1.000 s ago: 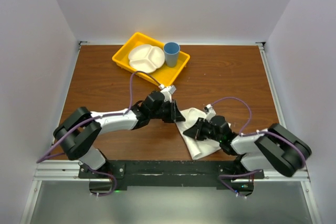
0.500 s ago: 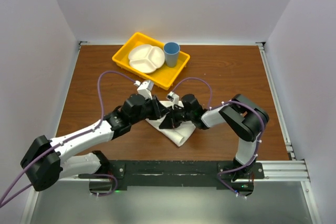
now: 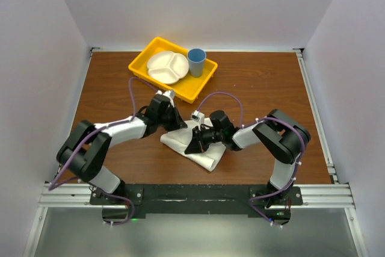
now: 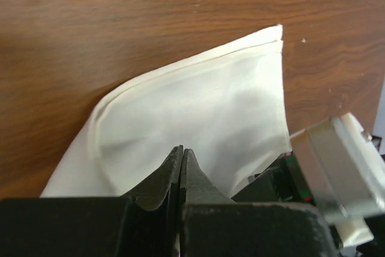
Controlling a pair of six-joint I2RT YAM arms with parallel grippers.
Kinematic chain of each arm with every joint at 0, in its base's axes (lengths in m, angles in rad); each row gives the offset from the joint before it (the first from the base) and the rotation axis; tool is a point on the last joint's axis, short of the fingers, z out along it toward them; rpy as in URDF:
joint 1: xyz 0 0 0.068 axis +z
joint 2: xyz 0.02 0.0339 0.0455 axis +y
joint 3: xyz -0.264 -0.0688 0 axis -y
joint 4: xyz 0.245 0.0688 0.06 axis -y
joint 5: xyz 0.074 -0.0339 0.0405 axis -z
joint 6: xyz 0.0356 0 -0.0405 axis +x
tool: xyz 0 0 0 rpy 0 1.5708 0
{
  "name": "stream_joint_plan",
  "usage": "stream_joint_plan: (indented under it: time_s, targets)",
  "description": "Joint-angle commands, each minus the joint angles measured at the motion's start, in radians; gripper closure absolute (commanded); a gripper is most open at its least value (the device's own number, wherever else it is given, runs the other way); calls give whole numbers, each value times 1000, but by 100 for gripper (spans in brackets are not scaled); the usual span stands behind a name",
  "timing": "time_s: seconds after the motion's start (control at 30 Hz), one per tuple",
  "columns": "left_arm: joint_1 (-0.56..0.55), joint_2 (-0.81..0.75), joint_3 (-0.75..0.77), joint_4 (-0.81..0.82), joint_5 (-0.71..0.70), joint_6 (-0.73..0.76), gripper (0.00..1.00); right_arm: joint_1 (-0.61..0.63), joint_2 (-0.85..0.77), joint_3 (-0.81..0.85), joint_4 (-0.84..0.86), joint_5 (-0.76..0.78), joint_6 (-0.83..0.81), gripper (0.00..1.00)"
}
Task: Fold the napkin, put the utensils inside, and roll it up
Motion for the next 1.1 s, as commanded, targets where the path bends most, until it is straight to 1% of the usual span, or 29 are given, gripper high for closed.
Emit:
stream_joint_plan:
  time_s: [0.0,0.1,0.13,0.23,0.3,0.33,0.37,0.47,0.57,0.7,0.73,0.87,0.93,0.97,1.03,1.07]
  targets:
    - [2,94,64,183,156,39,100,3,18,-31,-71,9,-57,100]
    - [1,168,80,197,155,41,100,6,11,-22,-95,15,-70,100]
    - [2,213,92,199,161,45,100,9,9,-15,-112,18,-73,100]
    - [2,264,100,162,152,44,100,14,-8,1,-164,39,-96,100]
    - [2,272,100,125,75,48,100,20,-25,7,-190,55,-109,100]
    - [4,286,104,87,58,61,100,18,-43,4,-198,55,-107,100]
    - [10,301,107,47,11,65,100,21,-73,-4,-203,56,-97,100]
    - [16,280,66,33,-43,64,100,21,-114,-25,-201,55,-81,100]
    - [28,261,54,16,-66,74,100,20,-137,-77,-171,53,-51,100]
    - [36,257,50,5,-74,97,100,15,-111,-134,-90,47,-17,100]
    - [36,257,52,1,-77,101,100,12,-82,-140,-82,44,-8,100]
    - [36,252,81,-31,-100,137,100,-9,-22,-175,39,6,57,100]
    - [36,243,102,-47,-115,159,100,-12,1,-177,61,2,89,100]
    - [37,225,110,-86,-118,186,100,-12,32,-180,90,-1,103,100]
    - [37,196,139,-108,-123,215,100,-14,66,-183,122,-7,144,100]
    - [36,150,147,-135,-129,238,100,-12,96,-186,150,-10,155,100]
